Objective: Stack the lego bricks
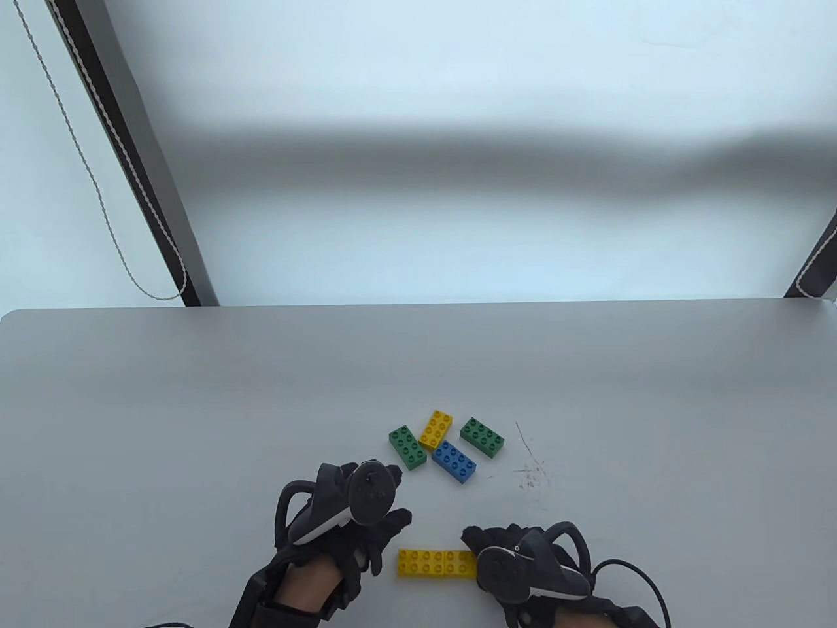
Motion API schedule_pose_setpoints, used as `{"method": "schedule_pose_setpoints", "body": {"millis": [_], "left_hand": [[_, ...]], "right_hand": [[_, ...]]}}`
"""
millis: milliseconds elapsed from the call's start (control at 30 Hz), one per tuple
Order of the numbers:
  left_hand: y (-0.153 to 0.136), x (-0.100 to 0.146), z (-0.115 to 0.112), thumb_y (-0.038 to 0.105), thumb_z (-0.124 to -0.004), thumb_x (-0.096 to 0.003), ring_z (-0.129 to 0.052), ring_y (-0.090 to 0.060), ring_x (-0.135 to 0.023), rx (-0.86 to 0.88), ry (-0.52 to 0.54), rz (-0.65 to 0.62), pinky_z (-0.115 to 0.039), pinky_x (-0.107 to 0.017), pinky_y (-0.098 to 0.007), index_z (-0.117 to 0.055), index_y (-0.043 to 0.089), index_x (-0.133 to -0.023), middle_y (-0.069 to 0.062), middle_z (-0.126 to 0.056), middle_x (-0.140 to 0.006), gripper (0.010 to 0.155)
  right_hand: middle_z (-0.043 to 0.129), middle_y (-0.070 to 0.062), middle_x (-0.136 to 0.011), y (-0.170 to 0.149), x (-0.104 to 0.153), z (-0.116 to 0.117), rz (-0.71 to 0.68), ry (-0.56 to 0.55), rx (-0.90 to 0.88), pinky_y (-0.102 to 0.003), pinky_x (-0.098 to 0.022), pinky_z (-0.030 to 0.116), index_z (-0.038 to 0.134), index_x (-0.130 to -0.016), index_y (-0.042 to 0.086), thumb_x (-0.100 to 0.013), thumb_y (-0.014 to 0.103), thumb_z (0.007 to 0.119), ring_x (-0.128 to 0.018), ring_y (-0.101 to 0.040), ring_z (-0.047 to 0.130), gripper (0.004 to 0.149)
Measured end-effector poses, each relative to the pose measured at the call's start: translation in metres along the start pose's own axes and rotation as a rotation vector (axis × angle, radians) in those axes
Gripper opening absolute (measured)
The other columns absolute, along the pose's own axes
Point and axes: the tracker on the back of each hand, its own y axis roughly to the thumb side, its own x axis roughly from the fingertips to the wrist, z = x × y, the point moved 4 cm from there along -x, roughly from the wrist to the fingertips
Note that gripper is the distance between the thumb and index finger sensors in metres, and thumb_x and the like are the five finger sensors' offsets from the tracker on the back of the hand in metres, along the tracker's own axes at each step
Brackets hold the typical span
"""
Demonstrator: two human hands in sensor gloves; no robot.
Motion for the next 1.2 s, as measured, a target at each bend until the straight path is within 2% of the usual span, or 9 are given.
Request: {"method": "schedule_pose_setpoints", "body": {"millis": [633,733,867,1200], "left_hand": [[0.001,-0.001,-0.004,0.06,-0.071,-0.0399,-0.063,-0.038,-0.102,-0.003,-0.011,-0.002,-0.052,-0.071,-0.066,-0.061,0.027,-0.103,-0.01,-0.063,-0.113,0.072],[0.0,-0.002,-0.004,0.06,-0.071,-0.0399,-0.063,-0.038,-0.102,-0.002,-0.01,-0.002,-0.052,-0.071,-0.066,-0.061,0.027,-0.103,-0.01,-0.063,-0.113,0.072],[-0.001,0.0,0.0,0.06,-0.071,-0.04,-0.063,-0.038,-0.102,0.013,0.001,-0.001,-0.052,-0.071,-0.066,-0.061,0.027,-0.103,-0.01,-0.063,-0.113,0.072],[-0.004,0.003,0.009,0.06,-0.072,-0.0401,-0.063,-0.038,-0.102,0.042,0.026,-0.001,-0.052,-0.071,-0.066,-0.061,0.027,-0.103,-0.01,-0.063,-0.113,0.072]], "right_hand": [[0.087,-0.009,-0.085,0.001,-0.001,-0.001,-0.004,0.011,-0.003,-0.056,-0.052,0.08,0.063,-0.093,0.013,-0.033,0.037,0.089,-0.064,-0.032,0.098,0.069],[0.086,-0.009,-0.086,0.0,-0.002,-0.002,0.0,0.023,-0.015,-0.057,-0.053,0.079,0.062,-0.093,0.013,-0.033,0.04,0.088,-0.066,-0.033,0.097,0.071],[0.084,-0.012,-0.089,-0.012,-0.003,-0.008,0.023,0.037,-0.083,-0.057,-0.053,0.079,0.061,-0.095,0.013,-0.033,0.046,0.086,-0.068,-0.036,0.095,0.074],[0.082,-0.014,-0.091,-0.045,-0.02,-0.027,0.146,-0.011,-0.115,-0.059,-0.053,0.078,0.059,-0.096,0.012,-0.034,0.048,0.086,-0.069,-0.037,0.095,0.077]]}}
